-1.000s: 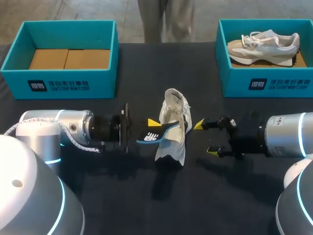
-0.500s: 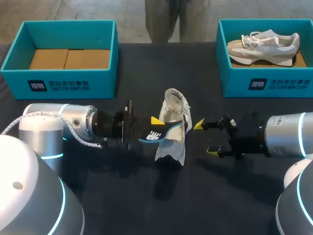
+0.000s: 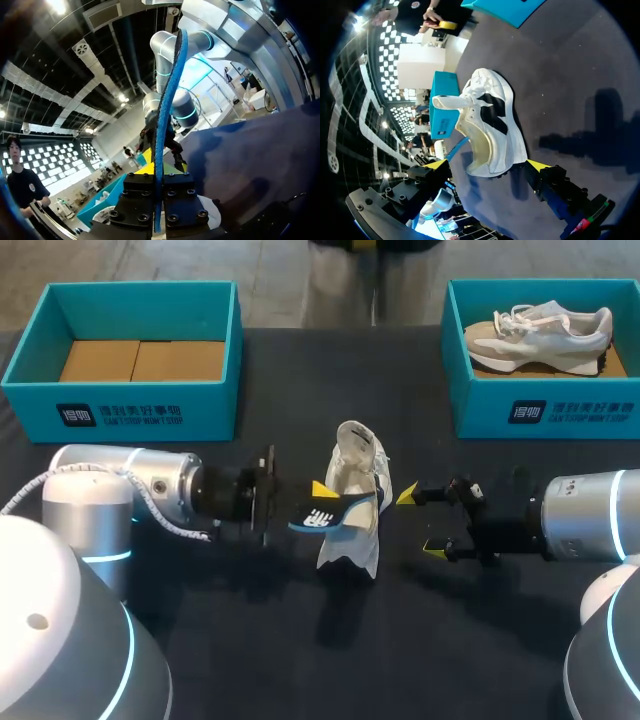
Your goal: Take the shoe out of the shoebox, open the shoe tongue, remove and reinsert the insole, then place the shoe into the shoebox
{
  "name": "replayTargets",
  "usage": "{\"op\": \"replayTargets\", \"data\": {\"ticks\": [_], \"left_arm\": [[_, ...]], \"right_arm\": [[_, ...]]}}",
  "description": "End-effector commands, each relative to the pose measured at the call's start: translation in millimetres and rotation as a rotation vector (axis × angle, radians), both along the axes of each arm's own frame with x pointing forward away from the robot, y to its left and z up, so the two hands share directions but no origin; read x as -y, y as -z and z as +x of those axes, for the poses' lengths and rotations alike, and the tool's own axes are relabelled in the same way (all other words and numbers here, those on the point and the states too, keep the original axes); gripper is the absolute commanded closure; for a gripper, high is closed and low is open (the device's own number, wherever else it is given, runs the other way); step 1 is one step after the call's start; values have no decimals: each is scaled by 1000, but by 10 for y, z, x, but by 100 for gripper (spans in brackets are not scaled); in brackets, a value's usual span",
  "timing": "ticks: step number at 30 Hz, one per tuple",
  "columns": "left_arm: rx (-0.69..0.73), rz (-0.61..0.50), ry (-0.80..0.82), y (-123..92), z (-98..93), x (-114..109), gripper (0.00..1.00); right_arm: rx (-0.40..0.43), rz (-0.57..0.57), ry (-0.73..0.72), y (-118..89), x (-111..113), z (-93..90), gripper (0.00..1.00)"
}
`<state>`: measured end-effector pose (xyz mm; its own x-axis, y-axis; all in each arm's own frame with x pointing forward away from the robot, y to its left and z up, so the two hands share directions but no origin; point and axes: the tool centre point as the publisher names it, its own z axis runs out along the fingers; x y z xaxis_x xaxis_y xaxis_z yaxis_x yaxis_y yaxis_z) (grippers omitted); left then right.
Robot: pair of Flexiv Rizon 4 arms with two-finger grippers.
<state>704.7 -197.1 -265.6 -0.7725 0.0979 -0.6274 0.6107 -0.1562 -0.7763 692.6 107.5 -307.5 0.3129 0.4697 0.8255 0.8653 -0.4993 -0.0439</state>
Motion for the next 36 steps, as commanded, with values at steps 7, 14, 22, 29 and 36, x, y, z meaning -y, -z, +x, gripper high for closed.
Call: {"op": "replayTargets", "data": {"ticks": [7, 14, 22, 29, 36], "left_arm": [[8, 3, 37, 156, 50, 112, 100], [14, 15, 24, 189, 109, 106, 100], [1, 26, 24, 303, 142, 130, 100], [-2, 44, 21, 391, 170, 117, 100], [-18, 57, 13, 486, 215, 112, 100]], "right_arm": [[-1, -4, 2, -10, -11, -9, 0], [-1, -4, 2, -10, -11, -9, 0], [-1, -4, 2, -10, -11, -9, 0], [-1, -4, 2, -10, -11, -9, 0], [-1, -4, 2, -10, -11, -9, 0]]}}
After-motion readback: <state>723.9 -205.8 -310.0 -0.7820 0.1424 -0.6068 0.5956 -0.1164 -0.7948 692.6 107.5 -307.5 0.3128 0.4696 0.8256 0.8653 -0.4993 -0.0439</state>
